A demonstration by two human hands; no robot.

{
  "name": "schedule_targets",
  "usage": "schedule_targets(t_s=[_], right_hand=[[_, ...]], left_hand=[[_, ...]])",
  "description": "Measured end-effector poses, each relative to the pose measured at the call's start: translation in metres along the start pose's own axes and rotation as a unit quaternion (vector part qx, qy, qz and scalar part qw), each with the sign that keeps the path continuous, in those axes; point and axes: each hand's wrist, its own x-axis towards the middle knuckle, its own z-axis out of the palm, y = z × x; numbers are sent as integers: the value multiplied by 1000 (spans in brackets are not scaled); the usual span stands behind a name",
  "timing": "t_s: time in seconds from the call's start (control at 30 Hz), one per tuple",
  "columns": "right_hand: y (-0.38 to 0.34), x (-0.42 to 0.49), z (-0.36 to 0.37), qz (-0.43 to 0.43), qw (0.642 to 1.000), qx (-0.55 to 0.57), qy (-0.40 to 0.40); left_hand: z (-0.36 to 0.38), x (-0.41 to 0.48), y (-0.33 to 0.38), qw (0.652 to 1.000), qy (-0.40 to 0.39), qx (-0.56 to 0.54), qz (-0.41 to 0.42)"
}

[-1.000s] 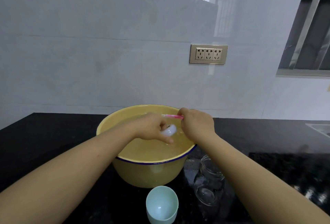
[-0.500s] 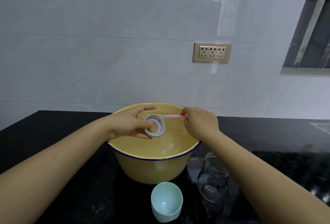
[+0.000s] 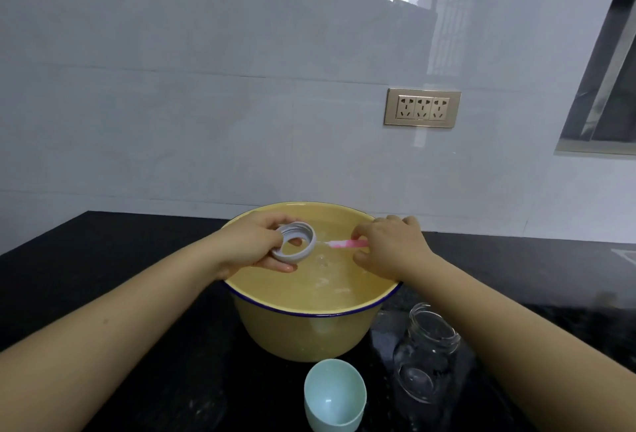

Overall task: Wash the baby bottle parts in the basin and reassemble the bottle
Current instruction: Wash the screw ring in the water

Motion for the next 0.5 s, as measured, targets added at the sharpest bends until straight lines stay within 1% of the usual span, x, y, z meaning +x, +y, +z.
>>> schedule_targets(t_s=[0.07, 0.1, 0.13, 0.17, 0.2, 0.23, 0.27, 0.3, 0.37, 0.43, 0.5], right_hand=[[-2, 1, -2, -25, 998, -17, 51], [-4, 1, -3, -39, 996, -1, 77], [-6, 1, -6, -52, 994, 38, 93], [-10, -1, -10, -58, 988, 112, 93], [-15, -3, -15, -58, 975, 203, 72], [-22, -5, -21, -53, 954, 292, 36], [-27, -8, -26, -43, 932, 359, -2], [-32, -10, -28, -37, 917, 396, -32], [-38, -12, -29, -45, 916, 395, -56], [-39, -11, -28, -46, 919, 387, -53], [-38, -9, -27, -33, 915, 398, -52]], left_hand=[[2, -1, 0, 999, 6, 42, 25], [3, -1, 1, 997, 9, 69, 36], [3, -1, 1, 994, 13, 98, 46], [5, 0, 1, 990, 20, 127, 55], [7, 0, 0, 986, 26, 154, 64], [9, 0, 0, 980, 32, 179, 76], [12, 0, -1, 975, 38, 200, 90], [14, 0, 0, 970, 45, 214, 104], [19, 0, 0, 964, 64, 224, 124], [20, -1, 1, 964, 77, 216, 132], [19, -2, 2, 968, 56, 200, 143]])
